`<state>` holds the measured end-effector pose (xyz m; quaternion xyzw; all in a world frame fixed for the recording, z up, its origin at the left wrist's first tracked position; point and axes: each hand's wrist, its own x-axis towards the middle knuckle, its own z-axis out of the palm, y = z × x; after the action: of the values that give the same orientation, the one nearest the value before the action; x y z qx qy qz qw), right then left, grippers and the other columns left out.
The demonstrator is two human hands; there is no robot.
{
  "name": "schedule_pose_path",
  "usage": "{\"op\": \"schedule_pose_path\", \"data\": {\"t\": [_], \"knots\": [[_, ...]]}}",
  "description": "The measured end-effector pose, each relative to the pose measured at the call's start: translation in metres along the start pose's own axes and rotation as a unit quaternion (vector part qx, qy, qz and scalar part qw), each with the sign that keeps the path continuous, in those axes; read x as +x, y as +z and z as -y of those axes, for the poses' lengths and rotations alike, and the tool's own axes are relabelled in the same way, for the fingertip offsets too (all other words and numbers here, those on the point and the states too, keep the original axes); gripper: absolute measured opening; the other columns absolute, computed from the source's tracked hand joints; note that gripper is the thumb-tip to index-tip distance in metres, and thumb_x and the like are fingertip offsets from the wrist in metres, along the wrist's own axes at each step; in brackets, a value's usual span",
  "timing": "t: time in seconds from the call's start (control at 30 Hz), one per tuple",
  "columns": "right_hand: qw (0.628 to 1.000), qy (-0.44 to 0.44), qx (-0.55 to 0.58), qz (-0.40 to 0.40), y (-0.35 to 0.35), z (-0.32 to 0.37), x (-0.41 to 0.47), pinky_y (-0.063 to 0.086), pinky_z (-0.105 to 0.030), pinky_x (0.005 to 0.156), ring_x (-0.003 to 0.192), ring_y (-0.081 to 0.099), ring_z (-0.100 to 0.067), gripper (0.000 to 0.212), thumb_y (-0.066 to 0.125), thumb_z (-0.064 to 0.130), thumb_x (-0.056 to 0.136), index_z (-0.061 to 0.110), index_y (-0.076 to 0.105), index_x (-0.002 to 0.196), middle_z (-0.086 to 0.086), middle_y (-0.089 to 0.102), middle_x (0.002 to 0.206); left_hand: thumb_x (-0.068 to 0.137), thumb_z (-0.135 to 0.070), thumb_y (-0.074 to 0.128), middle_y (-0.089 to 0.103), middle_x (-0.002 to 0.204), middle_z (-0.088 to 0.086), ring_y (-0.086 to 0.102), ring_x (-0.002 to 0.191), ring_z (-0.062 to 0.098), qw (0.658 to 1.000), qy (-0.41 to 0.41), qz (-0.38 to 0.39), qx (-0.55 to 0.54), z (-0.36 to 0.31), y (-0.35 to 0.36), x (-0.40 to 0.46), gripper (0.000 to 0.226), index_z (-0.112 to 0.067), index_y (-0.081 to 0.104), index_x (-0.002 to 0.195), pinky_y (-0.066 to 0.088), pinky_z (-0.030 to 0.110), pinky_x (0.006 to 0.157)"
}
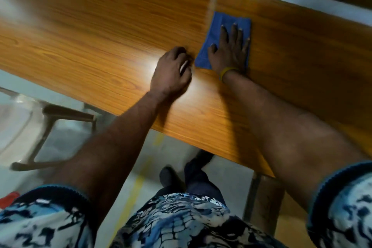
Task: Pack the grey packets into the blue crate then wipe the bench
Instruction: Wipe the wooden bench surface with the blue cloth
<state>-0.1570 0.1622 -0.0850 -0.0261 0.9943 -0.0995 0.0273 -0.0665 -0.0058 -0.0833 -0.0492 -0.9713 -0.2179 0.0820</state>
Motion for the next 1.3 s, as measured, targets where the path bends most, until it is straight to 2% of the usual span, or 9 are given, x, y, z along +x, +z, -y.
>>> {"op": "schedule_pose_path", "data": {"t": [0.1, 0.3, 0.4, 0.53, 0.63, 0.83, 1.03, 1.17, 1.3], "knots": [[1.0, 0.018, 0.007, 0.01, 0.004, 0.008, -0.048, -0.002, -0.053, 0.121, 0.152, 0.001, -0.03, 0.067, 0.033, 0.044, 0.096, 0.021, 0.016, 0.157, -0.01, 0.004, 0.165, 0.084, -0.025, 0.057, 0.058, 0.123, 0.012, 0.056, 0.107, 0.029, 0.998, -0.004, -0.007, -0.059, -0.006, -0.002, -0.02, 0.031, -0.012, 0.068, 0.109, 0.044, 0.034, 0.092], [1.0, 0.022, -0.011, -0.009, 0.011, 0.013, -0.133, 0.008, -0.054, 0.121, 0.15, 0.013, -0.032, 0.069, 0.035, 0.046, 0.092, 0.02, 0.026, 0.154, -0.013, 0.017, 0.163, 0.084, -0.014, 0.056, 0.056, 0.121, 0.007, 0.056, 0.112, 0.021, 0.989, -0.021, -0.008, -0.144, -0.012, -0.005, -0.059, 0.026, -0.011, 0.068, 0.107, 0.047, 0.029, 0.092], [1.0, -0.011, 0.001, -0.001, 0.009, 0.002, -0.168, 0.007, -0.052, 0.122, 0.151, 0.011, -0.03, 0.067, 0.037, 0.044, 0.093, 0.022, 0.024, 0.155, -0.011, 0.015, 0.163, 0.087, -0.016, 0.055, 0.056, 0.122, 0.004, 0.055, 0.112, 0.019, 0.991, 0.004, 0.004, -0.135, -0.019, -0.008, -0.08, 0.024, -0.014, 0.068, 0.106, 0.044, 0.027, 0.091], [0.995, -0.097, -0.02, 0.026, 0.003, -0.028, -0.21, 0.0, -0.046, 0.122, 0.152, 0.003, -0.025, 0.067, 0.038, 0.043, 0.095, 0.026, 0.019, 0.156, -0.006, 0.007, 0.165, 0.086, -0.012, 0.057, 0.056, 0.122, 0.009, 0.055, 0.111, 0.026, 0.991, 0.032, 0.025, -0.125, -0.027, -0.005, -0.098, 0.024, -0.012, 0.069, 0.106, 0.043, 0.03, 0.091], [0.987, -0.151, -0.031, 0.044, -0.004, -0.055, -0.227, 0.003, -0.048, 0.123, 0.153, 0.004, -0.022, 0.069, 0.03, 0.049, 0.091, 0.028, 0.02, 0.156, -0.003, 0.009, 0.165, 0.084, -0.01, 0.057, 0.057, 0.122, 0.012, 0.055, 0.109, 0.03, 0.992, 0.038, 0.028, -0.117, -0.035, -0.001, -0.107, 0.024, -0.01, 0.069, 0.105, 0.043, 0.031, 0.091], [0.984, -0.162, -0.004, 0.066, -0.012, -0.08, -0.225, -0.004, -0.042, 0.123, 0.152, 0.0, -0.017, 0.065, 0.042, 0.045, 0.097, 0.033, 0.016, 0.156, 0.004, 0.004, 0.166, 0.083, -0.009, 0.056, 0.059, 0.121, 0.017, 0.056, 0.107, 0.033, 0.995, 0.037, 0.011, -0.092, -0.054, 0.002, -0.111, 0.026, -0.006, 0.069, 0.105, 0.045, 0.035, 0.09], [0.986, -0.155, -0.026, 0.059, -0.014, -0.1, -0.194, 0.0, -0.045, 0.124, 0.152, 0.001, -0.018, 0.067, 0.029, 0.05, 0.093, 0.032, 0.016, 0.156, 0.002, 0.006, 0.166, 0.083, -0.012, 0.056, 0.059, 0.12, 0.013, 0.054, 0.105, 0.029, 0.998, 0.032, -0.006, -0.044, -0.08, 0.009, -0.095, 0.021, -0.009, 0.067, 0.102, 0.044, 0.036, 0.089], [0.978, -0.19, -0.035, 0.08, -0.024, -0.122, -0.156, -0.001, -0.045, 0.123, 0.152, 0.0, -0.017, 0.067, 0.034, 0.049, 0.094, 0.033, 0.013, 0.156, 0.003, 0.004, 0.166, 0.082, -0.013, 0.055, 0.059, 0.112, 0.01, 0.054, 0.097, 0.029, 0.999, 0.033, -0.022, -0.022, -0.095, 0.018, -0.077, 0.018, -0.011, 0.064, 0.098, 0.045, 0.041, 0.084], [0.967, -0.228, -0.043, 0.101, -0.031, -0.143, -0.104, -0.002, -0.045, 0.123, 0.152, -0.003, -0.016, 0.069, 0.034, 0.052, 0.094, 0.034, 0.011, 0.156, 0.005, 0.001, 0.166, 0.079, -0.015, 0.055, 0.058, 0.107, 0.012, 0.054, 0.093, 0.033, 1.0, 0.027, -0.005, 0.0, -0.106, 0.031, -0.053, 0.019, -0.011, 0.062, 0.096, 0.044, 0.043, 0.081]]}}
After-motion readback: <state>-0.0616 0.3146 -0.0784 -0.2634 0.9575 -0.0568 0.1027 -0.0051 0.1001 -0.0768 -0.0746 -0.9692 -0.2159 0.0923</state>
